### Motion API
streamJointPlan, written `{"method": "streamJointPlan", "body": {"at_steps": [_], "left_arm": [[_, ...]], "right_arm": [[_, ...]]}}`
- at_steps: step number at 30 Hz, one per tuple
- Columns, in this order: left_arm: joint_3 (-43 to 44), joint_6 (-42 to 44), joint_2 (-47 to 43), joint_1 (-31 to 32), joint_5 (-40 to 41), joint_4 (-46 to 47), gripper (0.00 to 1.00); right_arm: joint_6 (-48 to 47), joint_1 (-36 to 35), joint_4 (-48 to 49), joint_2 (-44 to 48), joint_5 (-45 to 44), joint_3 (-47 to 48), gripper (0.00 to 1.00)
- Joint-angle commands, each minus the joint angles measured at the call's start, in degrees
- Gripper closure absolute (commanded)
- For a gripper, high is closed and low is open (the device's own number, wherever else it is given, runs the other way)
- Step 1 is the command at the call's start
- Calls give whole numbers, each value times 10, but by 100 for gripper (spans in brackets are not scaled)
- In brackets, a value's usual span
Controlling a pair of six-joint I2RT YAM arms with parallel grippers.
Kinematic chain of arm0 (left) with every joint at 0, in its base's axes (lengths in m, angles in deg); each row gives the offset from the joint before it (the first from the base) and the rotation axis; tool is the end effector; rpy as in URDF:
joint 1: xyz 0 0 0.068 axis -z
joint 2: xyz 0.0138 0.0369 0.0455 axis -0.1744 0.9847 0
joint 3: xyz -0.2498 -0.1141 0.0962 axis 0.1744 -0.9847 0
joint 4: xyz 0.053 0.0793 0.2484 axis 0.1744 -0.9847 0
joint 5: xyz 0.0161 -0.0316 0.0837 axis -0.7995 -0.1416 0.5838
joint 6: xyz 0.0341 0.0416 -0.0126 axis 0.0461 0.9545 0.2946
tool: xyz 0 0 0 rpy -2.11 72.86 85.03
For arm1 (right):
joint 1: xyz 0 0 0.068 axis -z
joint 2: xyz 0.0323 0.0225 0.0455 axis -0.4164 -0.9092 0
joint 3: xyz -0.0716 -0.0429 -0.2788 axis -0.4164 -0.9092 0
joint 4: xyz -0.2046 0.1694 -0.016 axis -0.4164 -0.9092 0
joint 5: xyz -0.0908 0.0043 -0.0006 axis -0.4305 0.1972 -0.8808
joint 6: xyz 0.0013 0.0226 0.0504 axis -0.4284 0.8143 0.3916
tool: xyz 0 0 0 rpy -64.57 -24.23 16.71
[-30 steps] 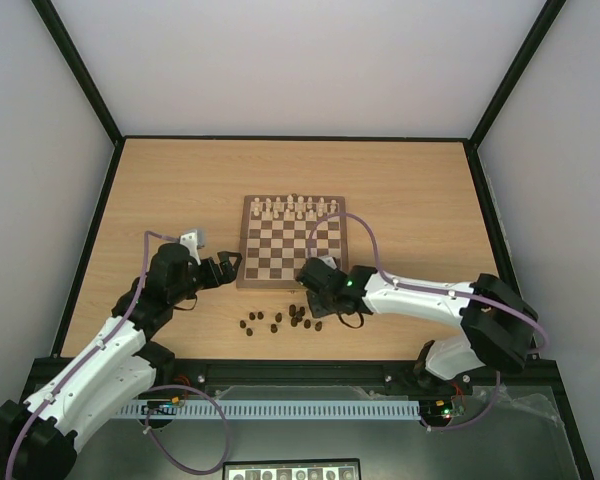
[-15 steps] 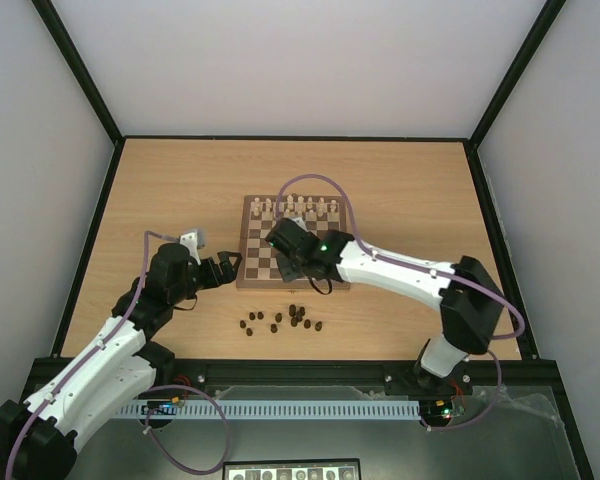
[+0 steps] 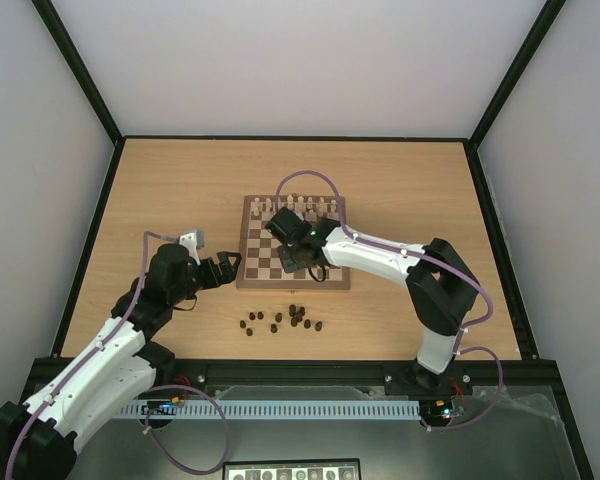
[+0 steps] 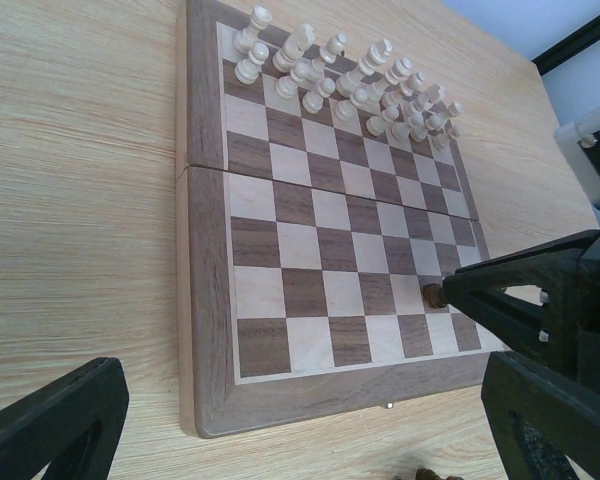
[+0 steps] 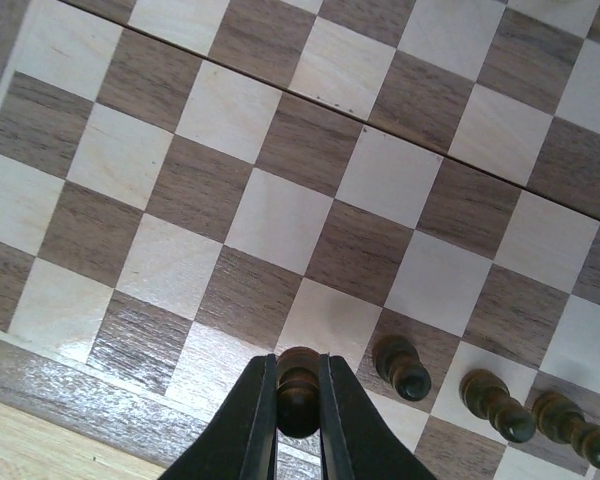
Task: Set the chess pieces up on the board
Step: Place the chess piece on the chessboard.
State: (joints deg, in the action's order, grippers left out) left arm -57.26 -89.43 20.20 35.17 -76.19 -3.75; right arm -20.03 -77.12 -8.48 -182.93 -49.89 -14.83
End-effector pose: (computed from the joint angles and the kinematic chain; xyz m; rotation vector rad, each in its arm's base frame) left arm 0.1425 -0.0722 0.2347 -0.1495 2.1319 -0.8021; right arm 0.2482 0.3069 0.2368 -0.4488 2.4466 0.2431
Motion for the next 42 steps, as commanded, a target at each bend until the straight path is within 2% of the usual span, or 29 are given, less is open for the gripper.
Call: {"method": "streamJointPlan", "body": {"at_steps": [1, 22, 30, 42], "left_arm": [[-4, -2, -1, 3, 2, -2, 0], [-3, -1, 7, 3, 7, 3, 1], [-3, -1, 8, 3, 8, 1, 0], [-2, -2, 8, 3, 10, 2, 0]], "right_arm": [[-14, 8, -9, -20, 9, 12, 94], [-23, 27, 11, -50, 15, 5, 91], [-22, 26, 3, -43, 14, 7, 77], [-25, 26, -19, -2, 3, 14, 71]]}}
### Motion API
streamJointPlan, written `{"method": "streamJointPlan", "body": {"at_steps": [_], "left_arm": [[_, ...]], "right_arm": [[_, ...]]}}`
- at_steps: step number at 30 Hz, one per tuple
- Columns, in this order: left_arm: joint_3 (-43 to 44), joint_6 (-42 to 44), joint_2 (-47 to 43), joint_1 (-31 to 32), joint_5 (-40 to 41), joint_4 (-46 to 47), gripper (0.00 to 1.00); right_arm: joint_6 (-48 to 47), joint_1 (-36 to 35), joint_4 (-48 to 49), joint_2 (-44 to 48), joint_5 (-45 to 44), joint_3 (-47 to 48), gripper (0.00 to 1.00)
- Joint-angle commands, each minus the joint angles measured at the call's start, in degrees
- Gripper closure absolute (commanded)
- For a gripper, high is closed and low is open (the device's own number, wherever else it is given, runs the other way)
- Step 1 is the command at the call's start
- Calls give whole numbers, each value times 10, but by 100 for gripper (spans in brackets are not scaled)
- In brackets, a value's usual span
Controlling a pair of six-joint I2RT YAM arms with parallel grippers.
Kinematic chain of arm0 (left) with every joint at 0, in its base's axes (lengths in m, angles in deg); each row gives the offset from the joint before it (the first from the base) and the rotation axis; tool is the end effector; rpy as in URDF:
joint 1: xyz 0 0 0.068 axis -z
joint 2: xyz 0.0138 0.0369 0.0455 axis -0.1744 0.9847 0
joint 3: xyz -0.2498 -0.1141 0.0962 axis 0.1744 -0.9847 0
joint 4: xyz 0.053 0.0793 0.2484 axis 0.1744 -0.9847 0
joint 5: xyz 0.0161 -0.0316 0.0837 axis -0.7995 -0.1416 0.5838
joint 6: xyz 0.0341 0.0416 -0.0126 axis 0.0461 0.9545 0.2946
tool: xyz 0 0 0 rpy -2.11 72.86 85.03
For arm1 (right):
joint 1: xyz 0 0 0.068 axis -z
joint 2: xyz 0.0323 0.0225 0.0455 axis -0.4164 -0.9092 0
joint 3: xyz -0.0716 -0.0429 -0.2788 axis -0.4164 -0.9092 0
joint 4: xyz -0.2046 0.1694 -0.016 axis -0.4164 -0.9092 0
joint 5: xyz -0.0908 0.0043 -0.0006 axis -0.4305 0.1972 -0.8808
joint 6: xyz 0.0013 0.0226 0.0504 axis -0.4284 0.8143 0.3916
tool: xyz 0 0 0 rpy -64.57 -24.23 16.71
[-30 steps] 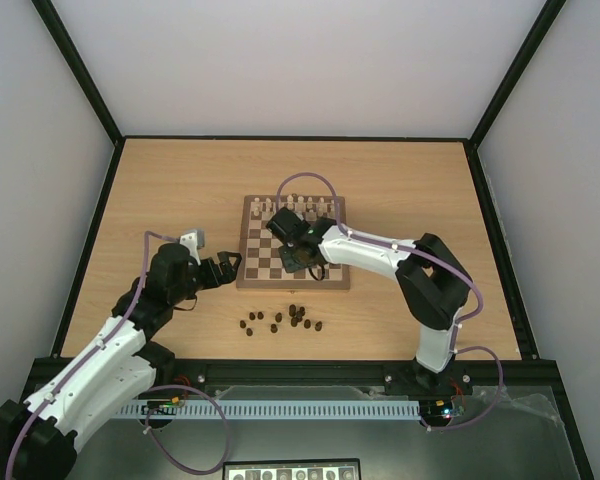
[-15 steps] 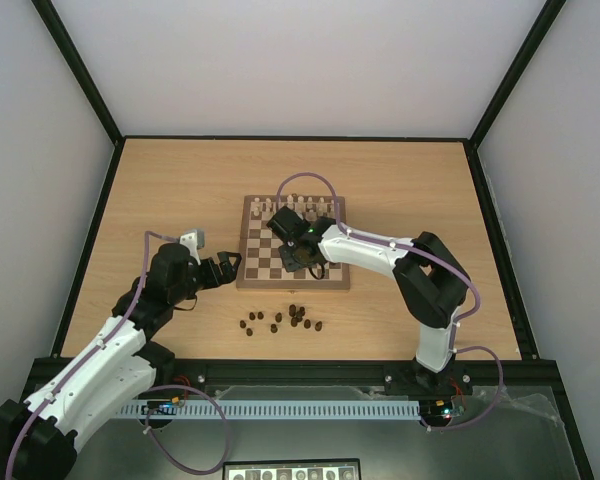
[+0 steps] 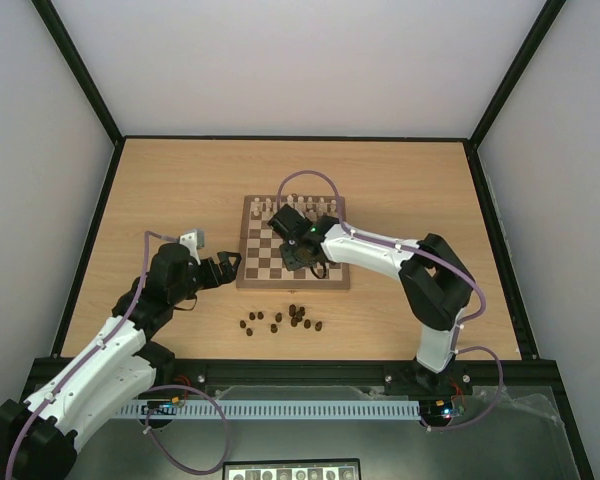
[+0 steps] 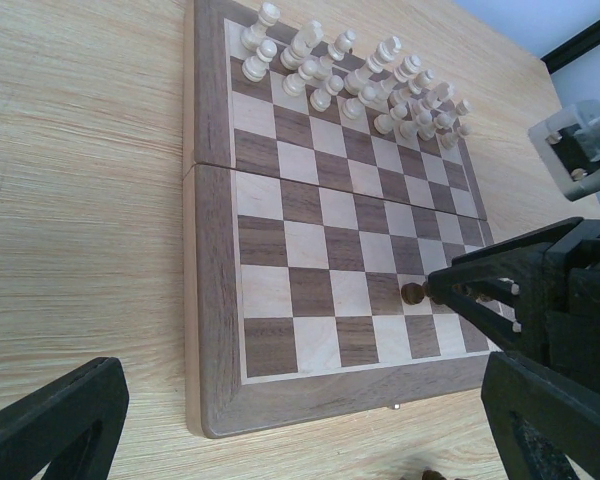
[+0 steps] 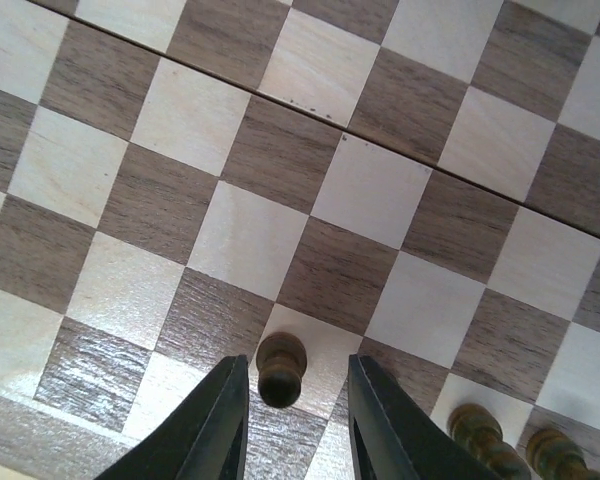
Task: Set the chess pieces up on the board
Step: Place the chess piece on the chessboard, then pick up the chess piece at the center of the board.
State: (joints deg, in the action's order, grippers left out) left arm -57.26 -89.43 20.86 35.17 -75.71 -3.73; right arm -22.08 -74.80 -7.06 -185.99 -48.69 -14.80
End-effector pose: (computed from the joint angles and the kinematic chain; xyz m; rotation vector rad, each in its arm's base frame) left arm 0.1440 -0.0725 0.2331 -0.1567 2.1412 -0.7896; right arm 0.2653 0.3036 0.2181 -0.4616 2.4743 0.2115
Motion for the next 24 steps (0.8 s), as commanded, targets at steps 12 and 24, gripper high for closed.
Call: {"method": "streamJointPlan", "body": {"at_steps": [12, 24], "left_arm": [[6, -4, 0, 2, 14, -7, 0], [15, -15, -6, 2, 40, -20, 0]], "right_arm": [[-2, -31, -25, 114, 24, -34, 62], [18, -137, 0, 136, 75, -72, 58]]}}
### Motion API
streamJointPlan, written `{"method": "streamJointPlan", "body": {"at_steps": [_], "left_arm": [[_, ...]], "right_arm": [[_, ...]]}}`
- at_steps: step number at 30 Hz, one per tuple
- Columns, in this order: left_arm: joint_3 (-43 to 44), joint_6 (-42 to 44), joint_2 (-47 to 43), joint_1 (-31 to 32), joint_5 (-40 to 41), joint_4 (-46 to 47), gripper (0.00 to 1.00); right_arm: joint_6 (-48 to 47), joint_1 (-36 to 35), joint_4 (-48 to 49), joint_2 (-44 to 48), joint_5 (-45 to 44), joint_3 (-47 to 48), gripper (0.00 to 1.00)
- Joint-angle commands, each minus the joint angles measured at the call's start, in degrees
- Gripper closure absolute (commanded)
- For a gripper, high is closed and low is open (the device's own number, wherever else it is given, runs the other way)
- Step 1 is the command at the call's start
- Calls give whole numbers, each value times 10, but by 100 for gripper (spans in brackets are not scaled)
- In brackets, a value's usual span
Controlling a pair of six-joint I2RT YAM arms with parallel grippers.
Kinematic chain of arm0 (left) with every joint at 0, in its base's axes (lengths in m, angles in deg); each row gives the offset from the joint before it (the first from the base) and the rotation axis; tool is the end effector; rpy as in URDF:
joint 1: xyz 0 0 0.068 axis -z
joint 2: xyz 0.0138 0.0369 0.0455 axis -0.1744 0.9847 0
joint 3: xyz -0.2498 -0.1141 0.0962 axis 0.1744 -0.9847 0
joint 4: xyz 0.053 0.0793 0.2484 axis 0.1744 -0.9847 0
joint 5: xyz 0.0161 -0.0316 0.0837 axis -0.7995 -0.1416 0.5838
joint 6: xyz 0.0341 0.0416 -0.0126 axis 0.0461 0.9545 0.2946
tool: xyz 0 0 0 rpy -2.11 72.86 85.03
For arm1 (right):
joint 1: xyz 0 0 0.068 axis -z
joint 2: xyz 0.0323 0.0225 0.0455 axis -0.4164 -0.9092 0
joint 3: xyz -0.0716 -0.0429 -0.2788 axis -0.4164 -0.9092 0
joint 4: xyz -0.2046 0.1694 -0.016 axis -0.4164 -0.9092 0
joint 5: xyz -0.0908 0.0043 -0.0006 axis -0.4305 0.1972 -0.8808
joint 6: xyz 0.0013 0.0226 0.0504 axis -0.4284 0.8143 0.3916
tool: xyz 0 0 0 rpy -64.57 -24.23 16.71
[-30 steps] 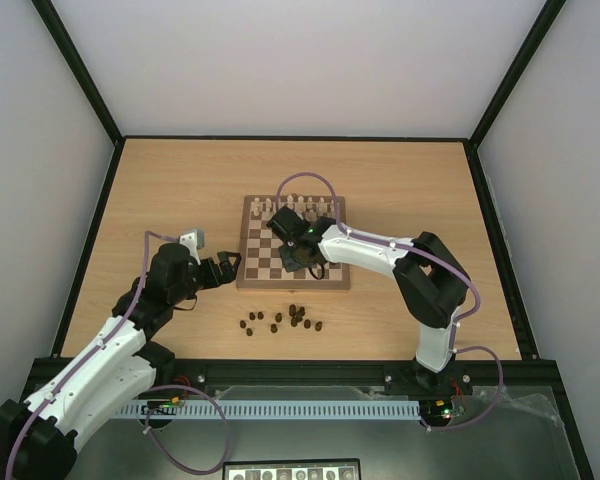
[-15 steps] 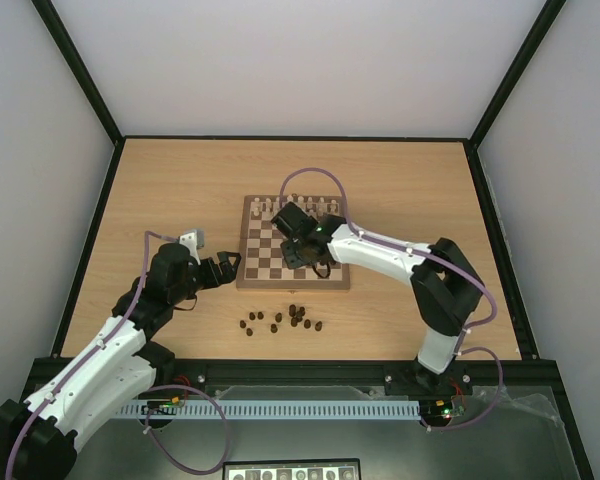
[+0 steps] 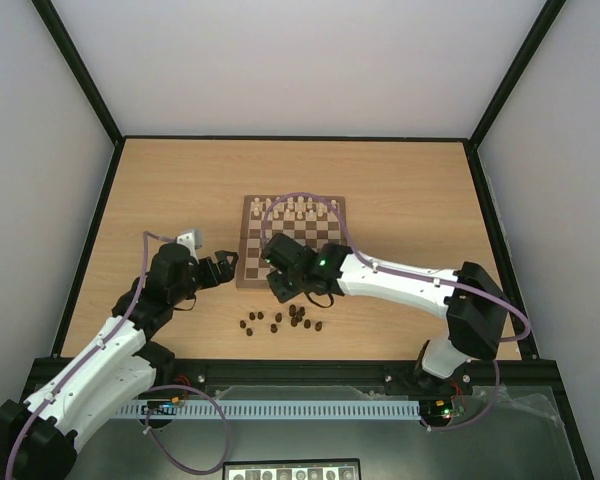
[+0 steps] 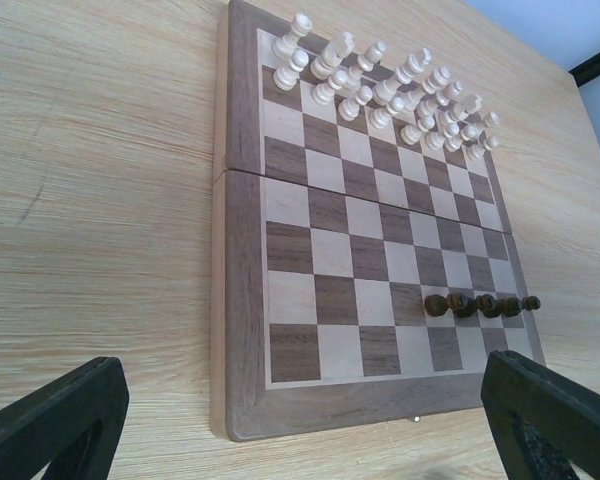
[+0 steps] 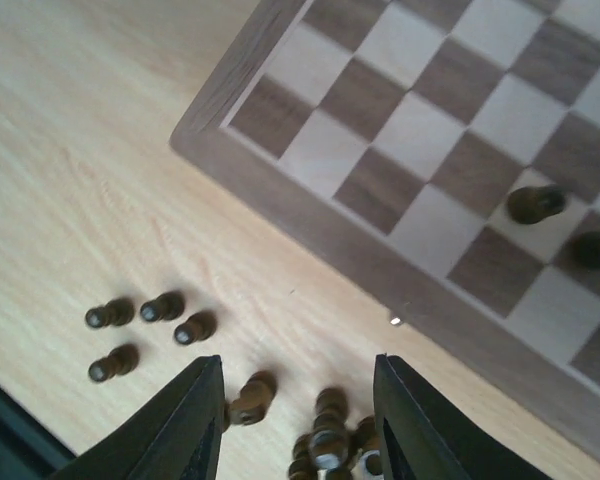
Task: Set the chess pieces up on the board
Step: Pick up the chess piece at the center of the board.
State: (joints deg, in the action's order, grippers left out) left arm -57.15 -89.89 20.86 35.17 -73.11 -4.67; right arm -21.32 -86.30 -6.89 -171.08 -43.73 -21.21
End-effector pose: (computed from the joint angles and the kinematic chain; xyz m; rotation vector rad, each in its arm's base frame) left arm 0.1442 -0.0707 0.2321 -0.1962 2.1448 -0.7439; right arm 0.1727 0.3075 0.2754 -0.6866 2.3489 0.5084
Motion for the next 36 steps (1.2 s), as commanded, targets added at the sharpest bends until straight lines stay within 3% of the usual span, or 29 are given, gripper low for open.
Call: {"method": "streamJointPlan", "body": {"at_steps": [1, 17, 36], "left_arm": [[14, -11, -9, 2, 14, -12, 0], [8, -23, -41, 3, 17, -22, 1], [6, -19, -49, 2, 21, -26, 1]], "right_arm": [[11, -27, 0, -22, 26, -5, 58], [9, -72, 0, -152, 40, 66, 62], [17, -86, -20, -187, 25, 83, 70]]}}
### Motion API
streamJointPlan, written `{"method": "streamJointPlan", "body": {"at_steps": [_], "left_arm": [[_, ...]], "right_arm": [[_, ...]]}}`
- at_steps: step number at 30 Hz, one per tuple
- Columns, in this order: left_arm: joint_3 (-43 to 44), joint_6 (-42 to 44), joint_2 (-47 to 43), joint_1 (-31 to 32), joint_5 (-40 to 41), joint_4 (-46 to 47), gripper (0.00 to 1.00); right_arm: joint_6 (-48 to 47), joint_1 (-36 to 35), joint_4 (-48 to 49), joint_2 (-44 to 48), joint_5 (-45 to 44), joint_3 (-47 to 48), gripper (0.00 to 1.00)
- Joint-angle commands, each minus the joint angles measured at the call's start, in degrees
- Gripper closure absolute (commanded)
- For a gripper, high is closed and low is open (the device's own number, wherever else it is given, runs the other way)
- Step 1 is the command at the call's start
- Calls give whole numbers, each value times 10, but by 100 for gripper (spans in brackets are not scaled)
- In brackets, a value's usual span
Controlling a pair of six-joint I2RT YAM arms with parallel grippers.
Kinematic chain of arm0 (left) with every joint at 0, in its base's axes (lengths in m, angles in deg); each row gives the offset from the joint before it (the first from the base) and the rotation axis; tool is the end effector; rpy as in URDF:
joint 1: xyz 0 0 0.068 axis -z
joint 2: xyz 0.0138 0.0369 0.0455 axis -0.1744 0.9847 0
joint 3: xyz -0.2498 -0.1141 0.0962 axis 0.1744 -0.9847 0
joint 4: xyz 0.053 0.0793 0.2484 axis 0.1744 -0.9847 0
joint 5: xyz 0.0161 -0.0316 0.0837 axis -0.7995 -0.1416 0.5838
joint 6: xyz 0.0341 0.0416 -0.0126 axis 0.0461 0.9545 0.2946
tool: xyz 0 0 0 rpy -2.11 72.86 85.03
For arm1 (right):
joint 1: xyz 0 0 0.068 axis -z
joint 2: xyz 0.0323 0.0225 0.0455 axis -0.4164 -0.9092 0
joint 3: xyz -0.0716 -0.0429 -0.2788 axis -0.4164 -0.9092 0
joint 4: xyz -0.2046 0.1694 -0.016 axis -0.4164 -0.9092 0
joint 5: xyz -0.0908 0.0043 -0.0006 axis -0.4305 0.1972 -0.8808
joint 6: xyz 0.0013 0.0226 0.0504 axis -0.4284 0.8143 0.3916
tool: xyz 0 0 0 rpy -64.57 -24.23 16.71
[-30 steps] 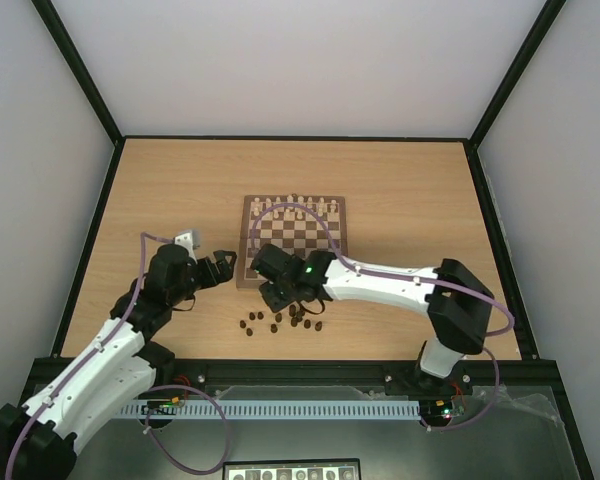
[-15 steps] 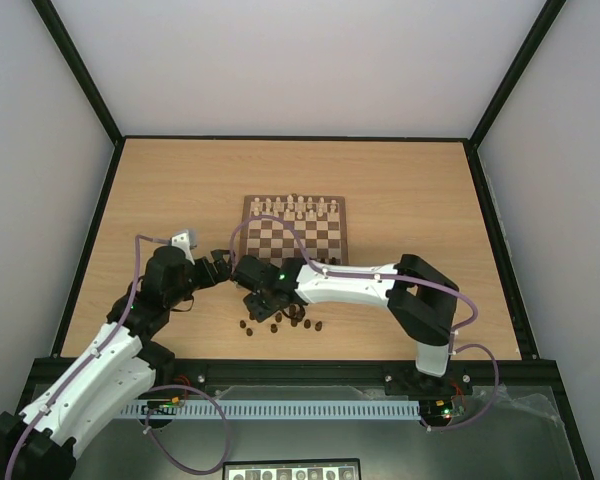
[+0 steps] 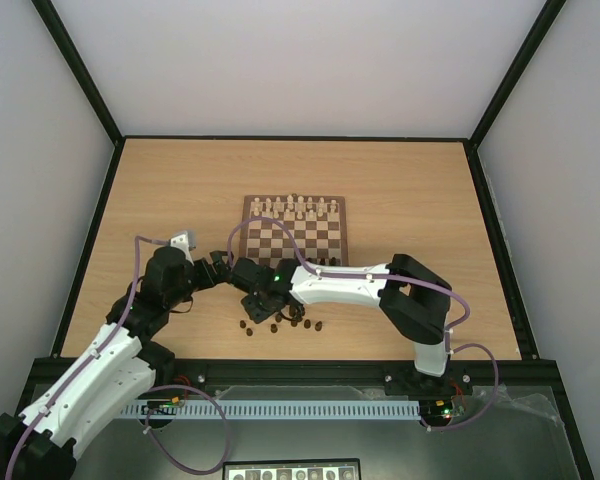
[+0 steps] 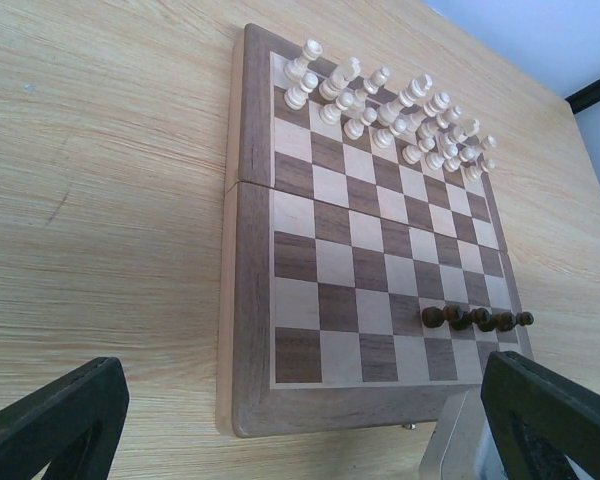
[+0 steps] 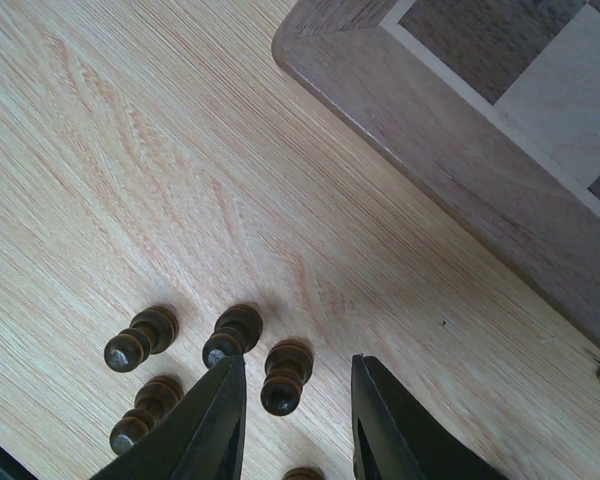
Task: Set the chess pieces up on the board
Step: Pick up the chess piece at the center of the board.
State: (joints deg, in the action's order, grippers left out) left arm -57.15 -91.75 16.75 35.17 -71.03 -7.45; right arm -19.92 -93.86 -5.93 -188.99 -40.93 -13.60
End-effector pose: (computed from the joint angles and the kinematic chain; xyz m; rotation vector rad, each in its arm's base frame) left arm 0.1347 -0.0647 0.2369 -0.2503 2.1128 -0.7373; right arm 0.1509 0.3858 0.2046 -0.9088 2.4662 0.4793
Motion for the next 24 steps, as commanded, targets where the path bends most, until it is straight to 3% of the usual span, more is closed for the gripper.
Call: {"method": "streamJointPlan", "body": {"at_steps": [1, 24], "left_arm": [[7, -1, -8, 3, 1, 2, 0], [21, -22, -68, 2, 44, -19, 0]], "right_arm": [[3, -11, -29, -8, -2, 6, 70], [16, -19, -23, -14, -9, -21, 75]]}}
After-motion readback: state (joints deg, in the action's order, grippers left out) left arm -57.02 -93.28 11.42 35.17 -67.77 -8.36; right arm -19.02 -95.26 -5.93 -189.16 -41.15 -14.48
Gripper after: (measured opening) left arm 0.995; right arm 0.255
